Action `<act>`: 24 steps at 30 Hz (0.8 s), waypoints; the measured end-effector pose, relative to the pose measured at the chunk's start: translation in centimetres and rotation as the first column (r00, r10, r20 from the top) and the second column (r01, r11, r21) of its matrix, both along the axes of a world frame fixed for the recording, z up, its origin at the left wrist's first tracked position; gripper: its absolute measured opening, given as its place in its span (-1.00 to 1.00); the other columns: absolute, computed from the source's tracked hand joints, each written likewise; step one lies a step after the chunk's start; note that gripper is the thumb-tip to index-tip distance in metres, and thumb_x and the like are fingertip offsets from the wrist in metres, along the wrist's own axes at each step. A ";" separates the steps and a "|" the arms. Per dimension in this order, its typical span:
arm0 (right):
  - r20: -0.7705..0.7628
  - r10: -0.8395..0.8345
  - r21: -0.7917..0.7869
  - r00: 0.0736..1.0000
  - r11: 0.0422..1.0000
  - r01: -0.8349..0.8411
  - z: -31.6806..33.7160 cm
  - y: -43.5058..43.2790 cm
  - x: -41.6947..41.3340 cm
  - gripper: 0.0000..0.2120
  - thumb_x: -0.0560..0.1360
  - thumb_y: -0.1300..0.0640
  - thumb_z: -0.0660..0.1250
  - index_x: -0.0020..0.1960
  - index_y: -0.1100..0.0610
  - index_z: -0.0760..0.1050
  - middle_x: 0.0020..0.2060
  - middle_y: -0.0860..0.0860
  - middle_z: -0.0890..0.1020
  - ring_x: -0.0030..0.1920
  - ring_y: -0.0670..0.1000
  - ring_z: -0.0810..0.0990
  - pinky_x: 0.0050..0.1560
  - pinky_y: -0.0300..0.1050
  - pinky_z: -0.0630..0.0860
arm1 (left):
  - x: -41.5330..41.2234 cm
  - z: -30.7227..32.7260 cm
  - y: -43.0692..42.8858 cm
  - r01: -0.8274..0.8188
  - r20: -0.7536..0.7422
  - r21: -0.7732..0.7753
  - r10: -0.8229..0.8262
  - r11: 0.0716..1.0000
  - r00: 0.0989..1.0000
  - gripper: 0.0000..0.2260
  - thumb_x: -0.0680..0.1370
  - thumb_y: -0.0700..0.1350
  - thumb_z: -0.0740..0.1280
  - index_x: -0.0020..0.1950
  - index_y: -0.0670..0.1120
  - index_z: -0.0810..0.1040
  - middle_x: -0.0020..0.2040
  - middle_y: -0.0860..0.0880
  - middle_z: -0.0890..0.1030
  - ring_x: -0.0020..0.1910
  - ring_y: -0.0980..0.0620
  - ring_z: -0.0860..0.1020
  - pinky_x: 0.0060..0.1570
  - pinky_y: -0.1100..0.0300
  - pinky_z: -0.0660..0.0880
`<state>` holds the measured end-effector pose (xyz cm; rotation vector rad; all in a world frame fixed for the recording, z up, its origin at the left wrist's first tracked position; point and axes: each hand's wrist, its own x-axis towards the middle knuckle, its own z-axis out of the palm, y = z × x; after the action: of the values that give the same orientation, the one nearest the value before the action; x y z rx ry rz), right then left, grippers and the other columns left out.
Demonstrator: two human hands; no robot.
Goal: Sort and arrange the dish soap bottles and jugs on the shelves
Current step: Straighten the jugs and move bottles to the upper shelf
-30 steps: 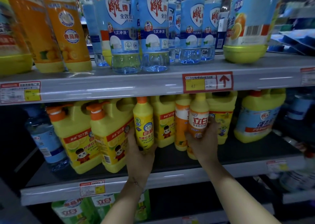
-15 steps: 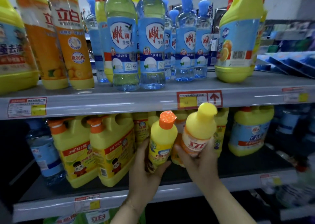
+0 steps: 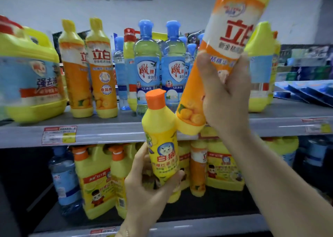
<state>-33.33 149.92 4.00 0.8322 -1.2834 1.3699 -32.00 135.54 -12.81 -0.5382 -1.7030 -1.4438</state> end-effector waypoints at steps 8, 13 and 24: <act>0.260 0.127 0.165 0.957 0.971 -0.173 3.3 -10.7 -3.6 -0.59 0.52 -0.01 0.35 0.15 0.24 0.29 -0.17 -0.08 0.59 -0.27 -0.12 0.55 -0.25 -0.01 0.51 | 1.8 1.3 -6.2 -0.198 0.009 0.027 0.197 0.980 0.980 -0.30 0.24 0.22 0.54 0.34 0.28 0.39 -0.07 0.10 0.66 -0.19 0.05 0.65 -0.32 0.21 0.59; 0.445 0.259 0.154 0.857 0.921 -0.358 4.0 -16.3 -6.2 -0.61 0.47 0.01 0.41 0.13 0.10 0.28 -0.12 -0.16 0.59 -0.18 -0.27 0.59 -0.14 -0.27 0.55 | 3.4 1.9 -9.5 -0.279 0.032 0.027 0.278 0.960 0.960 -0.30 0.25 0.17 0.55 0.35 0.23 0.41 -0.05 0.15 0.66 -0.16 0.12 0.66 -0.29 0.28 0.58; 0.393 -0.028 0.371 0.919 0.920 -0.130 2.6 -22.0 -7.2 -0.60 0.44 0.12 0.34 0.23 0.19 0.34 0.02 0.04 0.46 -0.12 -0.07 0.47 0.02 -0.01 0.54 | 4.4 3.3 -13.2 -0.397 0.048 0.034 0.395 0.917 0.917 -0.35 0.25 0.07 0.60 0.28 0.28 0.44 -0.11 0.13 0.66 -0.18 0.11 0.65 -0.28 0.33 0.55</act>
<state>-40.50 127.91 6.59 0.8888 -1.9072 1.3874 -27.57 122.38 -9.53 -0.1260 -1.6898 -1.1978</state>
